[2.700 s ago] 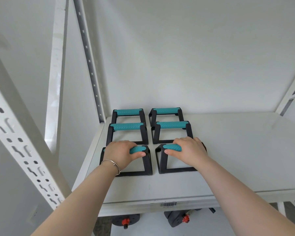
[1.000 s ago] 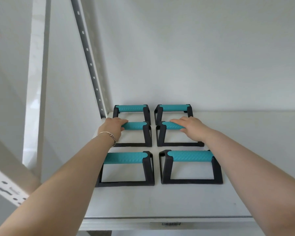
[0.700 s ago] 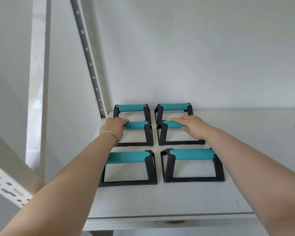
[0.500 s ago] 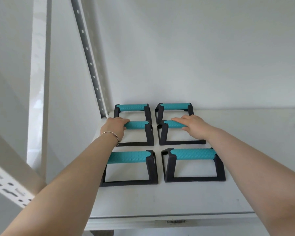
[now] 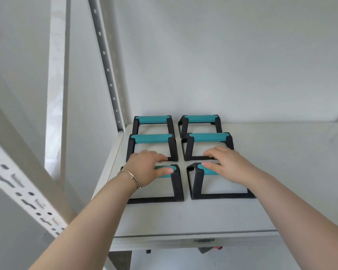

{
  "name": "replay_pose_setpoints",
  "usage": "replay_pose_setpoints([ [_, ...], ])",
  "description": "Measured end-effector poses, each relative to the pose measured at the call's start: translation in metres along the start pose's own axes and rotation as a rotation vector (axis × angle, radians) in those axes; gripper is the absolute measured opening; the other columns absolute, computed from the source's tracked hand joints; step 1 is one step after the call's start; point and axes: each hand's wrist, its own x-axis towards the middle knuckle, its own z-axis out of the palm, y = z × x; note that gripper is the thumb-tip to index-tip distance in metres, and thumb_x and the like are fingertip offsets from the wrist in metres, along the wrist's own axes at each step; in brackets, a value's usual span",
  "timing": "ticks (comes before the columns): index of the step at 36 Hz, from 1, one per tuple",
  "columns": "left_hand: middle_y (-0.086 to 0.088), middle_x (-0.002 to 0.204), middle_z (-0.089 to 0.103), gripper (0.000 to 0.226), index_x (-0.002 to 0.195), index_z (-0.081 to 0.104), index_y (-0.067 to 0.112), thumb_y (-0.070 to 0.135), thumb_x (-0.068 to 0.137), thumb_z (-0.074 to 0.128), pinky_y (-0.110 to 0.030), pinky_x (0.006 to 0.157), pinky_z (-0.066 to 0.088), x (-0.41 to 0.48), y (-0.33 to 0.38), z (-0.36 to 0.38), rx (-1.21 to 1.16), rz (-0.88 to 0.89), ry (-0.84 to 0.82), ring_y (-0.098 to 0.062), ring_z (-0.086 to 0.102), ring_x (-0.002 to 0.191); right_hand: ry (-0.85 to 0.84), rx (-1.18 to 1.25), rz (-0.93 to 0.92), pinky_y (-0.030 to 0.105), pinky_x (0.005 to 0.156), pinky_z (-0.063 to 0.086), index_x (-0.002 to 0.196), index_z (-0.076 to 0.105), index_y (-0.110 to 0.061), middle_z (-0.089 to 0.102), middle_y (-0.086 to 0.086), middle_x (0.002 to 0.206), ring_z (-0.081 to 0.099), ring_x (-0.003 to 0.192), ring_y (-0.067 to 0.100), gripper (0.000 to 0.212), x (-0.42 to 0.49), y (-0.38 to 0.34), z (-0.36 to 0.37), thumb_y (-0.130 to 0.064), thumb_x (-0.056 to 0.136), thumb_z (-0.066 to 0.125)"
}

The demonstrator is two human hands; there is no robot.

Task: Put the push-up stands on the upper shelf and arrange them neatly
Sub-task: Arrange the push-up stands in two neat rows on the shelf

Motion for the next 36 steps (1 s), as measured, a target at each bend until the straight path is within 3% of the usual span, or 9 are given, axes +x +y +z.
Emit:
replay_pose_setpoints([
  [4,0.008,0.114,0.062,0.059,0.129,0.054,0.034,0.07,0.081,0.051,-0.039,0.094,0.045,-0.006,0.009,0.003,0.05,0.035,-0.041,-0.016,0.055,0.105,0.015,-0.064,0.021,0.037,0.095,0.042,0.119,0.058,-0.028,0.062,-0.01,0.113,0.055,0.109,0.013,0.047,-0.008,-0.006,0.007,-0.062,0.089,0.044],
  [9,0.005,0.114,0.062,0.052,0.128,0.056,0.03,0.06,0.086,0.053,-0.037,0.09,0.049,-0.009,0.016,0.001,0.018,0.034,-0.05,-0.018,0.056,0.102,-0.012,-0.092,0.005,0.028,0.078,0.034,0.112,0.06,-0.032,0.061,-0.015,0.101,0.051,0.088,0.013,0.041,-0.014,-0.012,0.004,-0.064,0.088,0.049],
  [18,0.004,0.106,0.061,0.045,0.125,0.058,0.029,0.057,0.09,0.051,-0.034,0.085,0.049,-0.009,0.018,0.003,0.02,0.036,-0.032,-0.017,0.055,0.094,-0.001,-0.079,-0.012,0.035,0.093,0.04,0.116,0.059,-0.041,0.062,-0.016,0.103,0.054,0.091,0.018,0.05,-0.012,-0.005,0.011,-0.074,0.083,0.039],
  [36,0.007,0.111,0.063,0.05,0.131,0.053,0.031,0.059,0.09,0.049,-0.037,0.088,0.051,0.002,0.013,0.006,0.051,0.047,-0.001,-0.016,0.056,0.099,0.038,-0.098,-0.022,0.036,0.092,0.038,0.115,0.06,-0.038,0.063,-0.014,0.102,0.054,0.091,0.016,0.046,0.002,-0.001,0.015,-0.069,0.086,0.042],
])
